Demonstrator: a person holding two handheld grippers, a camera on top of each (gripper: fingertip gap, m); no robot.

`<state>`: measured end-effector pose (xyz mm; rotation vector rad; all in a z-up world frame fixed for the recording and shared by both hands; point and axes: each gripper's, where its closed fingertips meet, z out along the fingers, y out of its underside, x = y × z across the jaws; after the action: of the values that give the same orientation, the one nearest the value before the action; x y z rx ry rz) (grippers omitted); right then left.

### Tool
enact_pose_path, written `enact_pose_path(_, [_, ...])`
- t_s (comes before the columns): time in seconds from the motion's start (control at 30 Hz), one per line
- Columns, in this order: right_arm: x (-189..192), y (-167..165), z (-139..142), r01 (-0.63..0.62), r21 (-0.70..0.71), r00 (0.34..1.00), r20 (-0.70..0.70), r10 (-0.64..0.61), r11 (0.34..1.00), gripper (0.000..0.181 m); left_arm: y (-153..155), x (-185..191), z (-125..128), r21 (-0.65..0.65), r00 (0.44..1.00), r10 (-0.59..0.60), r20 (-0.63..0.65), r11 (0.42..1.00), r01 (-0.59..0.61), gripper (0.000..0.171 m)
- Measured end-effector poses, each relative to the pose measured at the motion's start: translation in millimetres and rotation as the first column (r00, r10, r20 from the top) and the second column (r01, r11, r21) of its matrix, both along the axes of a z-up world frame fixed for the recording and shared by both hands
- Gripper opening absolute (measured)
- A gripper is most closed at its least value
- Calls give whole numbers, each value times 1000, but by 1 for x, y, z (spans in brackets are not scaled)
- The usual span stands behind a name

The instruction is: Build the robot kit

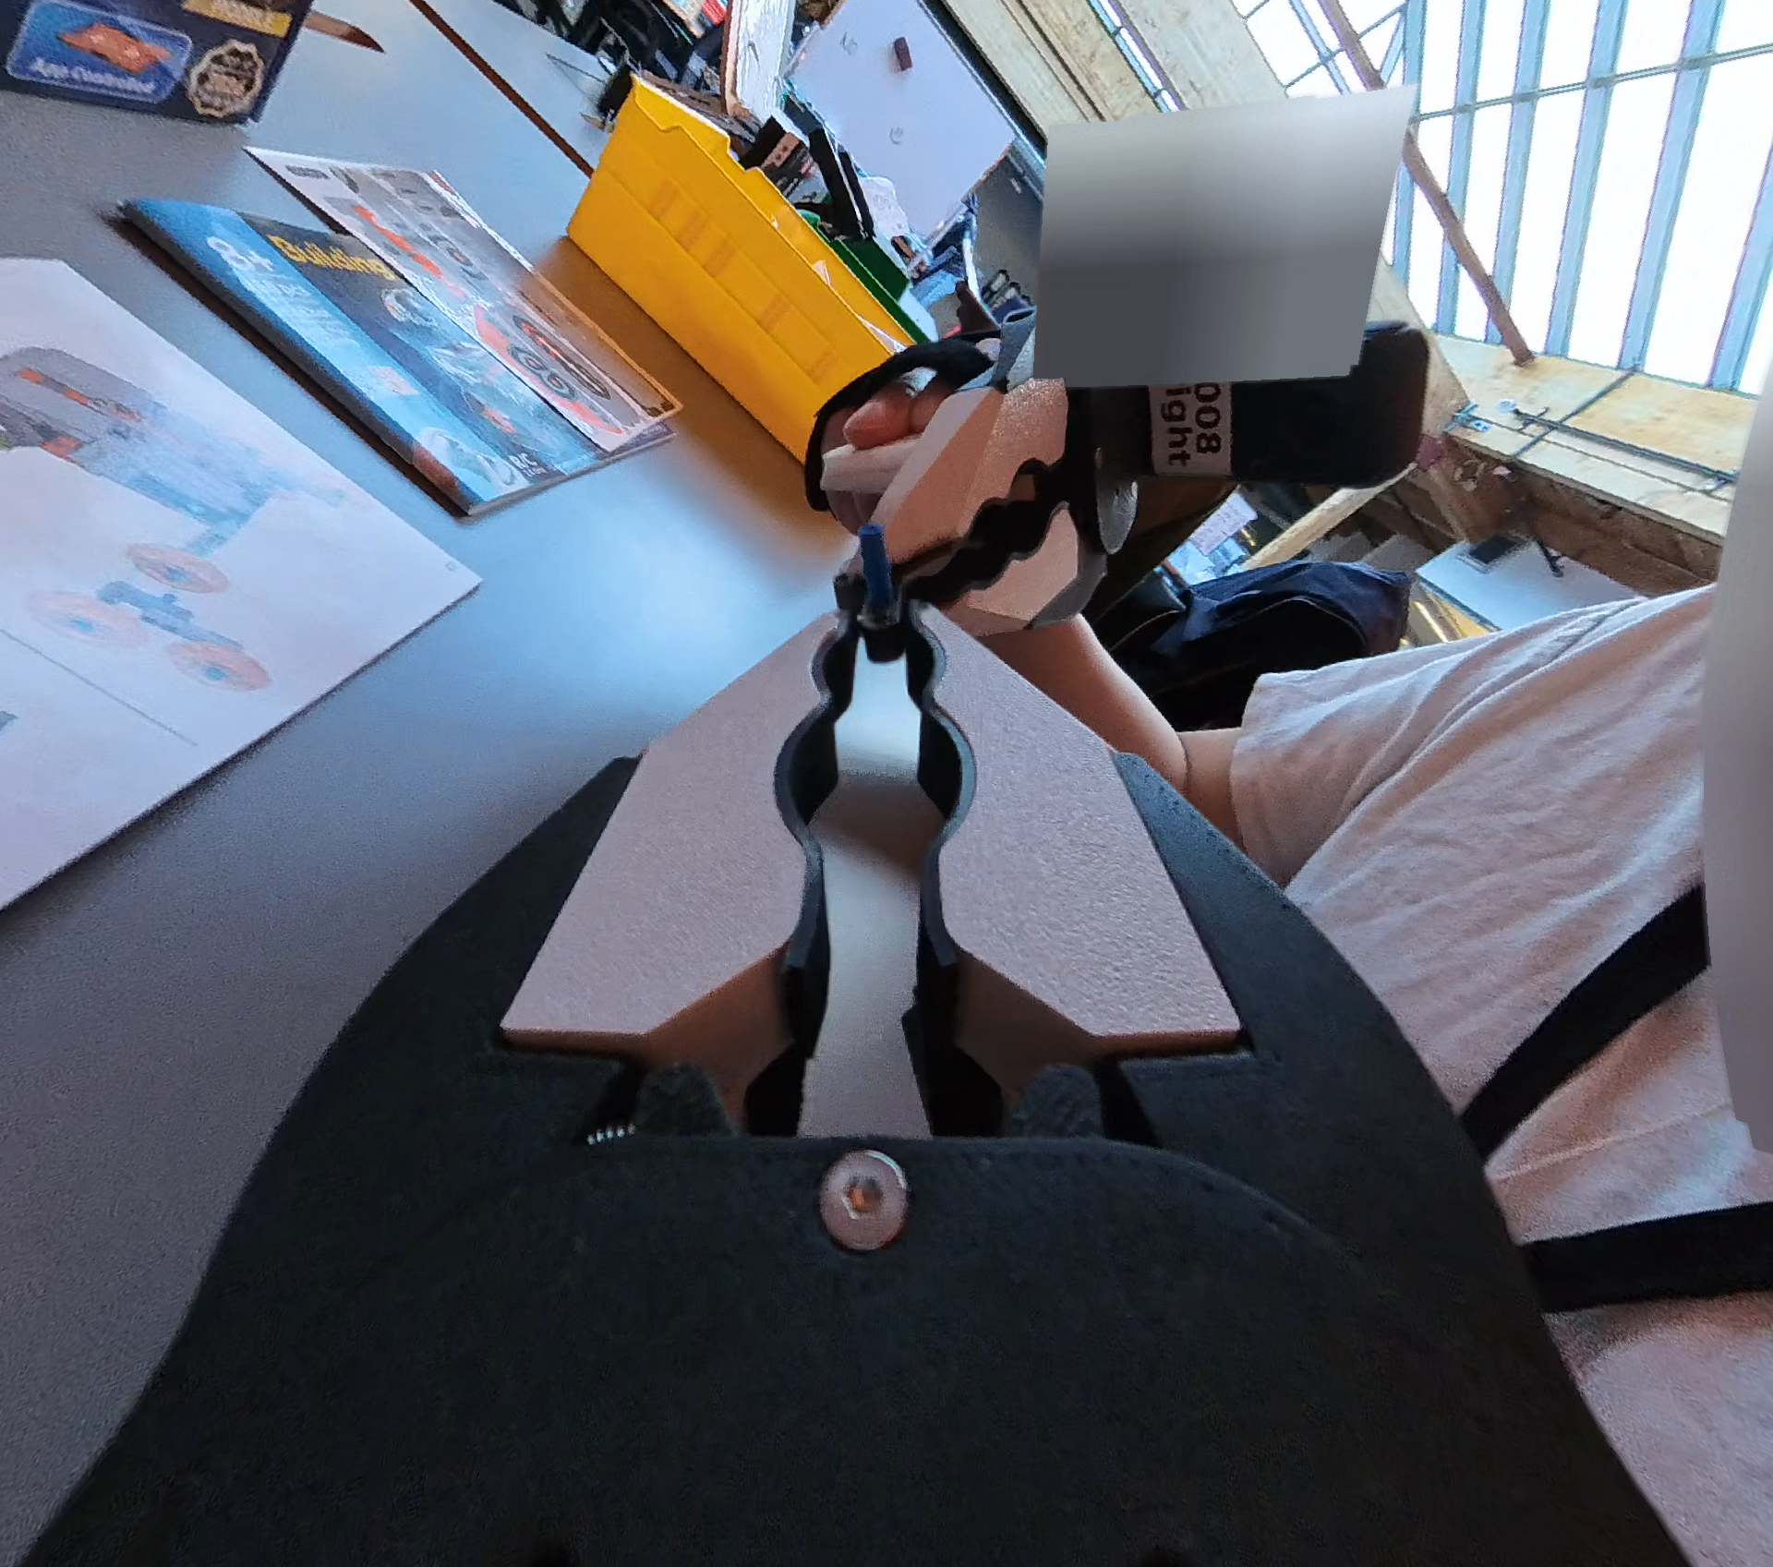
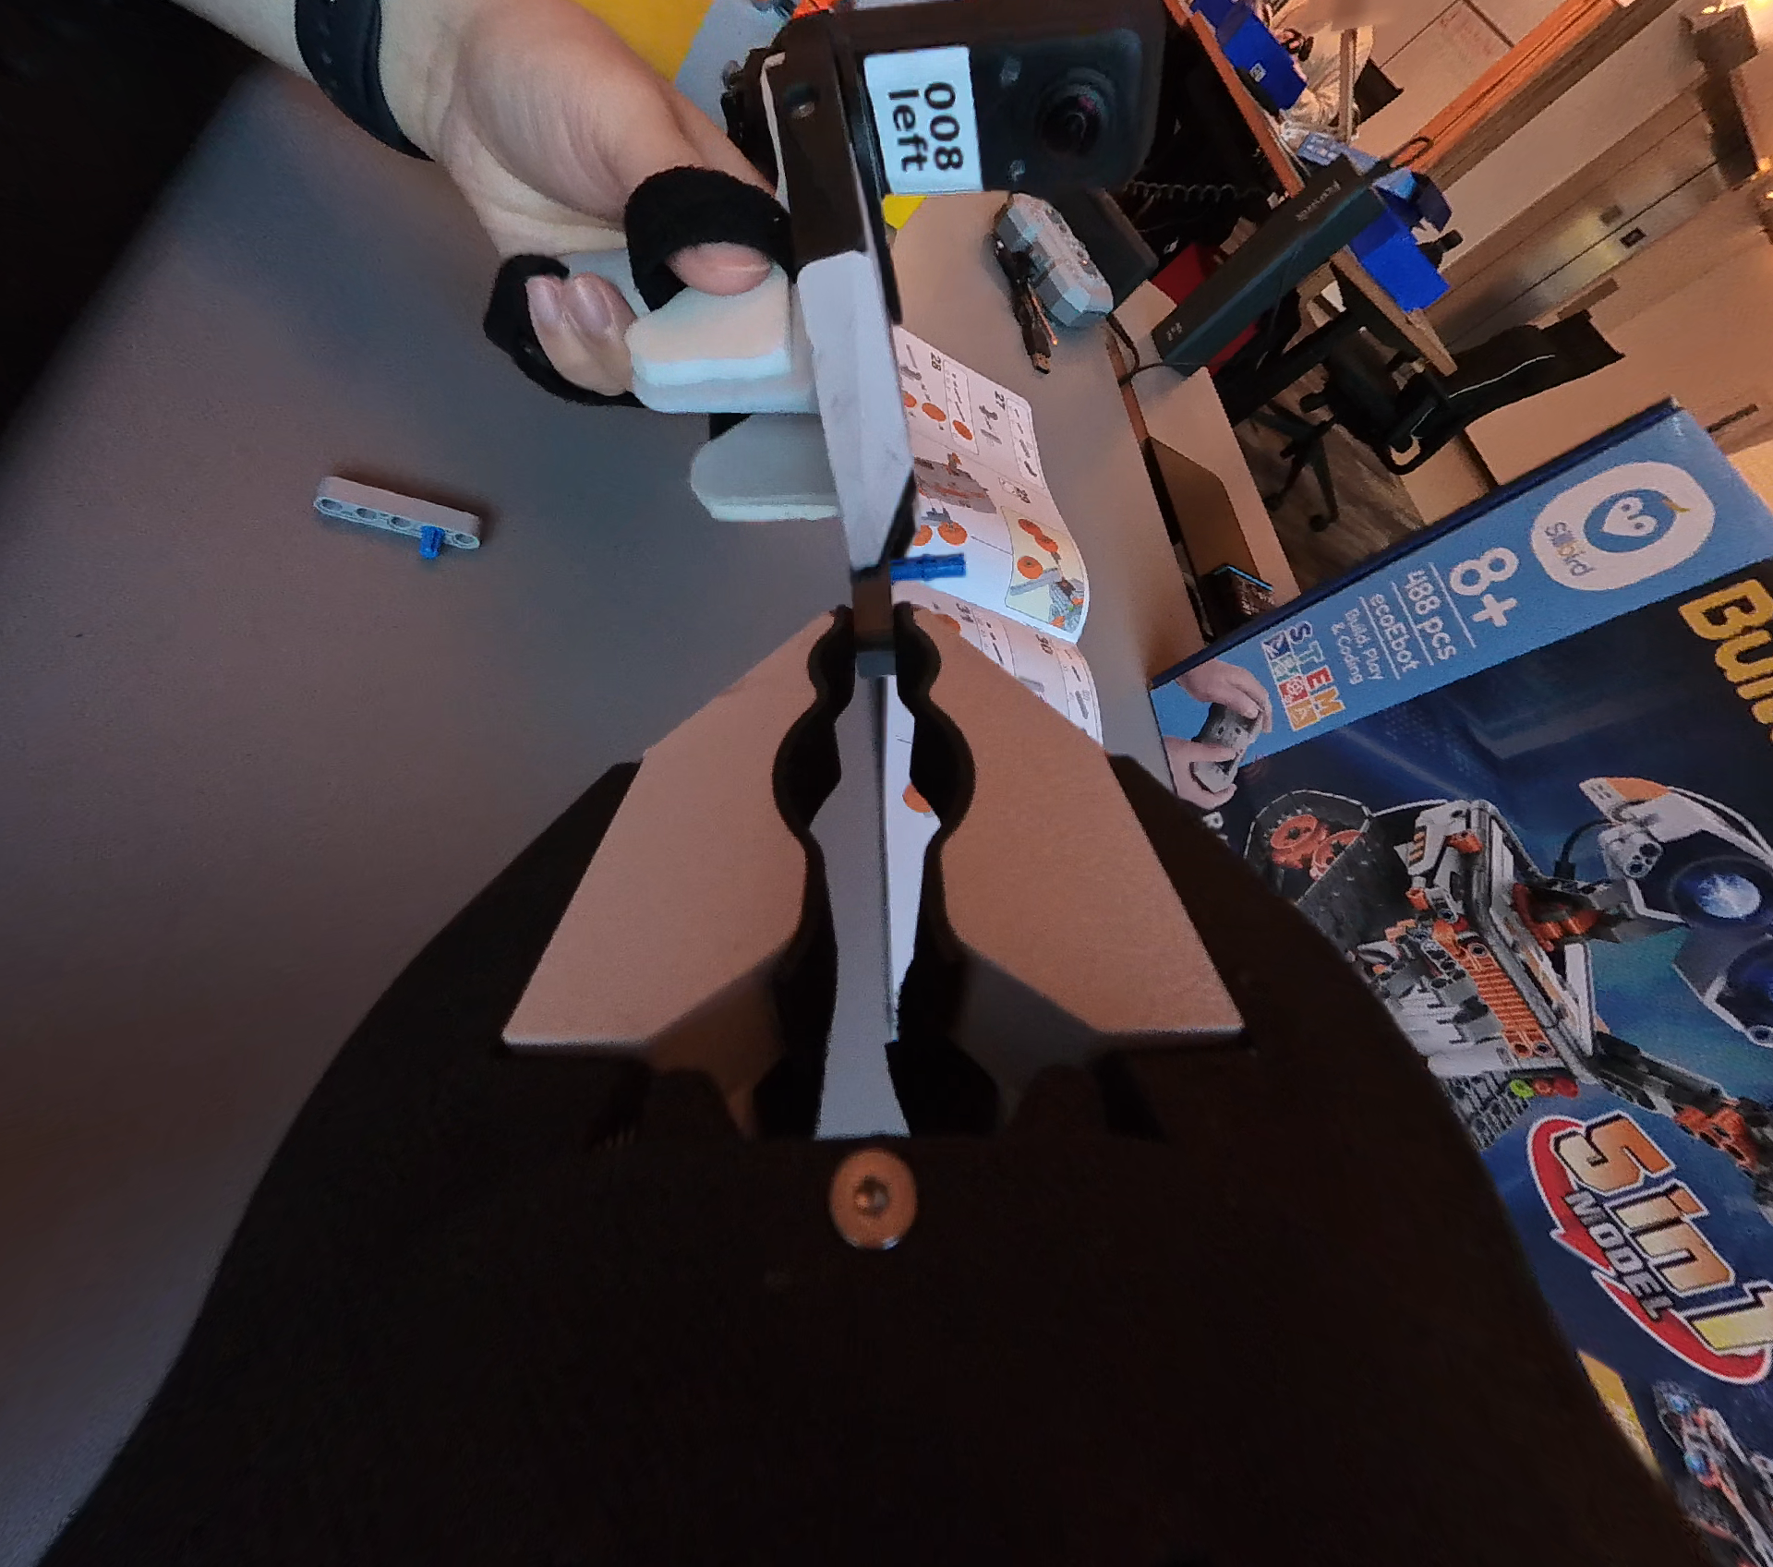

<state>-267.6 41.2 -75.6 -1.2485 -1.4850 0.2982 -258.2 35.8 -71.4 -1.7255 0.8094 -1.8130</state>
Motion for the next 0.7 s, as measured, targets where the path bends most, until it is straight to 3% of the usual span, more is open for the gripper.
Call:
enact_pose_path(0.2, [-1,1,-4,6,2,1000,15,-6,1000,8,1,2,-2,58,999,26,-19,998,-25,6])
enact_pose_path(0.47, [2,2,3,22,18,1000,-5,-22,1000,8,1,0,4,32,1000,16,17,999,-17,6])
enact_pose_path(0.53, [1,2,2,21,15,1000,-1,-21,1000,8,5,0,3,18,999,35,23,999,-36,17])
enact_pose_path(0.6, [1,3,0,26,20,1000,6,-26,999,8,5,-1,3,34,999,38,22,999,-38,6])
enact_pose_path(0.7, [1,4,1,34,37,999,9,-34,999,8,5,-1,3,58,999,50,11,997,-51,5])
